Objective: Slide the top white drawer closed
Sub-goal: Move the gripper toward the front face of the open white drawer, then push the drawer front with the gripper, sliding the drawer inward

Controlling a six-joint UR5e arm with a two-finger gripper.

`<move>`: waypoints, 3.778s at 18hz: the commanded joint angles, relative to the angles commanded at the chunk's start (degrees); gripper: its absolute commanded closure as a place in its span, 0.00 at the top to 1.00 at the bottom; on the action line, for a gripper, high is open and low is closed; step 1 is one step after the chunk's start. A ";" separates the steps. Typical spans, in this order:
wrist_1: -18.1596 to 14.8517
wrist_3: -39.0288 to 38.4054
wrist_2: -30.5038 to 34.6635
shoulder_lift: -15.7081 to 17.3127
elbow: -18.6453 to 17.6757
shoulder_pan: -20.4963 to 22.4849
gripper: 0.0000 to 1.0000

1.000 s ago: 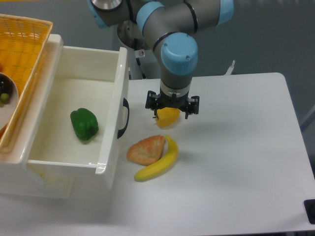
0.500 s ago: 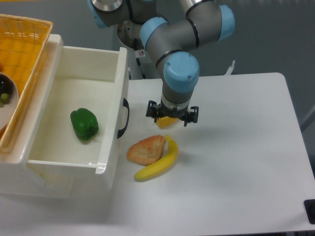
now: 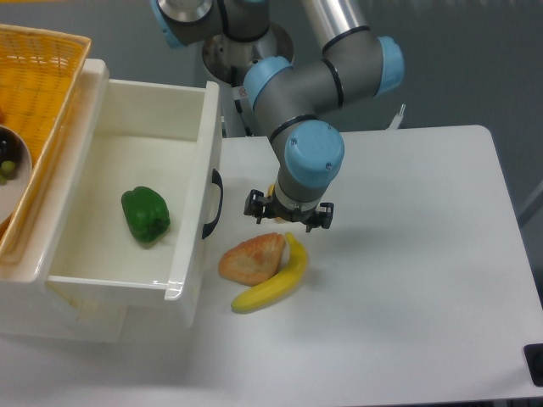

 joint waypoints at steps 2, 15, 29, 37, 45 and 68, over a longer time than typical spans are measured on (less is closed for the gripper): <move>0.09 -0.09 0.00 0.00 0.00 -0.44 1.00; 0.18 -0.09 0.00 0.09 -0.62 -1.41 1.00; 0.09 0.00 0.00 0.35 -0.70 -2.73 1.00; 0.00 0.00 -0.09 0.88 -0.62 -3.34 1.00; 0.00 0.00 -1.14 0.97 -0.62 -3.52 1.00; -0.18 -1.58 -2.73 1.58 0.00 -5.89 1.00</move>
